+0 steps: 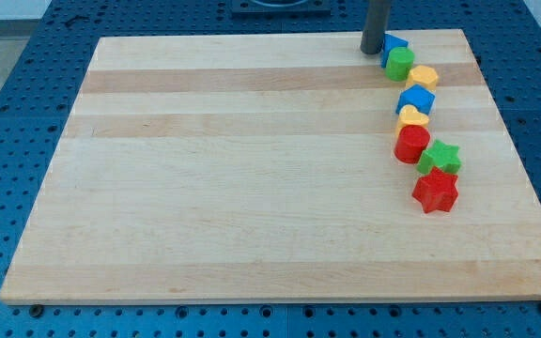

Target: Move yellow hexagon slightly left

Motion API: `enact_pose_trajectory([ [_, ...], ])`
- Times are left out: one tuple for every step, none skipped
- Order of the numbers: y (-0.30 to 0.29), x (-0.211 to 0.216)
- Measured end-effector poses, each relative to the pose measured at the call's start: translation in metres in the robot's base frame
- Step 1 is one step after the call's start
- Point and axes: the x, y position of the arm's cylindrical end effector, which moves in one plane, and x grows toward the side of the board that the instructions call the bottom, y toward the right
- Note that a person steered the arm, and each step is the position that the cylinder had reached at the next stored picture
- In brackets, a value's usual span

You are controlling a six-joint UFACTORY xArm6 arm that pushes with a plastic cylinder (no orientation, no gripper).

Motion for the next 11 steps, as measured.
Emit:
enact_pose_trajectory([
  [0.006, -0.002],
  [0.008, -0.006],
  [0.003, -0.014],
  [-0.004, -0.036],
  [0.001, -0.04],
  [0.038, -0.04],
  [0.084, -0.041],
  [0.125, -0.036],
  [0.142, 0.0],
  [0.143, 0.043],
  [0.143, 0.09],
])
